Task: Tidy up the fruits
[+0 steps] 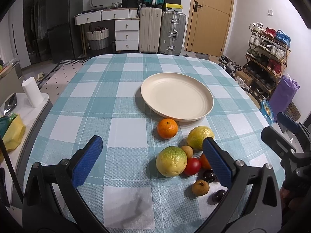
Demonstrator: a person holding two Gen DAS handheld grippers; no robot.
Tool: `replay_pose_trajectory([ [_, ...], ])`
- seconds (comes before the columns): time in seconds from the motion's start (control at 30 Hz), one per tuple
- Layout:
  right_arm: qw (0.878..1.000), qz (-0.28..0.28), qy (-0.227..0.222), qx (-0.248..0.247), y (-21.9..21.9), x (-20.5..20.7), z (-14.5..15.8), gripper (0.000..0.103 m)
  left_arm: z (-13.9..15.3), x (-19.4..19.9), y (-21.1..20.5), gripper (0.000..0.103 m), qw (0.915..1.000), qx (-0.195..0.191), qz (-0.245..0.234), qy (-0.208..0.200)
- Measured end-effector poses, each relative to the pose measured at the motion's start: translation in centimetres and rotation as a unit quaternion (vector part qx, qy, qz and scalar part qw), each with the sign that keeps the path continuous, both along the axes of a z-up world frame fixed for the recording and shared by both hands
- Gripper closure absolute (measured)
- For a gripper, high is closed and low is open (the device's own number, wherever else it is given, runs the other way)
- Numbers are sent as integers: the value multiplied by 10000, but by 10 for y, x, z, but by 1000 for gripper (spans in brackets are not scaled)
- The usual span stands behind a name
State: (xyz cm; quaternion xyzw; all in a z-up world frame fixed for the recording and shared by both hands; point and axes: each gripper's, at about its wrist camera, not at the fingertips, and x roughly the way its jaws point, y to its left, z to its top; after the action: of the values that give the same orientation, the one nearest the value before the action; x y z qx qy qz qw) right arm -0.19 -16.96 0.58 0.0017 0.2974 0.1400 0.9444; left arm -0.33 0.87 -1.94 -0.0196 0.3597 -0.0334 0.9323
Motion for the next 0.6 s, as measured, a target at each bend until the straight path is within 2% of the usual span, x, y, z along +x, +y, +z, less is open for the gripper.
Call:
replay_pose_trajectory([
  [0.33,10000,-5,47,29,0,2,-4,0,-7,3,4,1,9997,-209,24,149],
  [0.6,10000,6,85,52,0,6,-7,0,-18,15,18,1,9968,-625,-77,498],
])
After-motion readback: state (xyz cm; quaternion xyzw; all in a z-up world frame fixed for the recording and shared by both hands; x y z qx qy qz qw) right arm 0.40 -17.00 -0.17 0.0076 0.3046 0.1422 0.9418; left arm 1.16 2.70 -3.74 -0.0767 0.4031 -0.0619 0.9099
